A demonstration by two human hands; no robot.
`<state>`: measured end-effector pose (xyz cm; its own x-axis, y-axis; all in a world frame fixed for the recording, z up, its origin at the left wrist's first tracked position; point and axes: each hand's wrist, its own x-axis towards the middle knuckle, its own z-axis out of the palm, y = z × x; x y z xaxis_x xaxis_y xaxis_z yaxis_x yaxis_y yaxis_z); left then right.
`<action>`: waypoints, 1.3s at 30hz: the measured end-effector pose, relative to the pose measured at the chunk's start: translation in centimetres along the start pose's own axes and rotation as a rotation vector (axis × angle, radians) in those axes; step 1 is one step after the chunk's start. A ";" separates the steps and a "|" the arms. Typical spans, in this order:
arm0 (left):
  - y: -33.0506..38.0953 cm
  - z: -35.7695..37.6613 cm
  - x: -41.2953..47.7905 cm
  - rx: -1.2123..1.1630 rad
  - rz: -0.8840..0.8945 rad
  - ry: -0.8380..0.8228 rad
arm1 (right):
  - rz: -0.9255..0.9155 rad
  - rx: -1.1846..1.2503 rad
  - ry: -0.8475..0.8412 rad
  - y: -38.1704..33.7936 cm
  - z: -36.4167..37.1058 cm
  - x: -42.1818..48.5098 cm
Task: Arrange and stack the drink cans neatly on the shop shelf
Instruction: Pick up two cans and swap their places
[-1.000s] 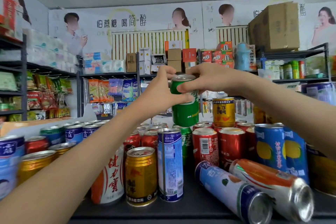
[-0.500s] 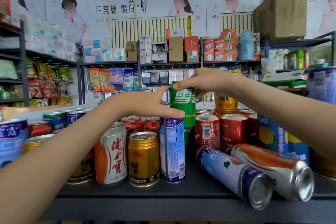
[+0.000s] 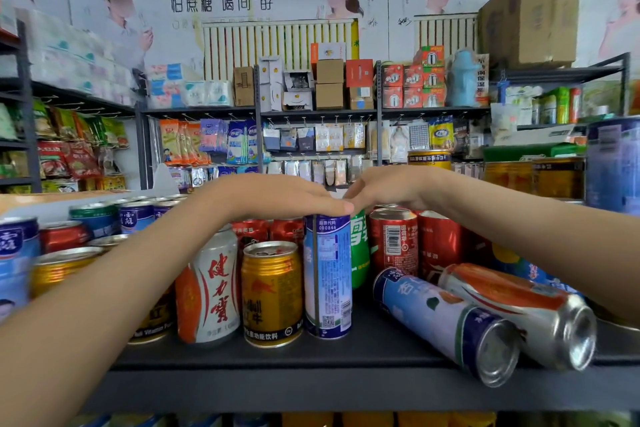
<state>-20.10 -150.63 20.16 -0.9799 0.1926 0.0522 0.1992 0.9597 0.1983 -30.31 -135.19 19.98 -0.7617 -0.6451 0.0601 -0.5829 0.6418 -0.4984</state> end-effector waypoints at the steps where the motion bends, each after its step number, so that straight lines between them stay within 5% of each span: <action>1: -0.1 0.1 0.1 -0.002 0.002 -0.009 | 0.002 -0.011 -0.010 0.1 0.0 0.0; 13: 0.0 0.5 0.5 -0.085 -0.013 -0.031 | 0.022 -0.156 -0.059 0.2 0.4 -0.5; 27: 0.6 0.9 0.3 -0.142 0.081 0.021 | 0.107 -0.491 0.092 2.1 -0.6 -3.5; 39: 0.8 1.5 -0.1 0.036 0.100 0.253 | 0.036 -0.310 0.227 2.6 -0.2 -3.6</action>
<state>-19.85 -149.59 18.83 -0.9203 0.2338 0.3138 0.2898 0.9460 0.1450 -29.17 -131.13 18.60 -0.8061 -0.5343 0.2544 -0.5862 0.7796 -0.2203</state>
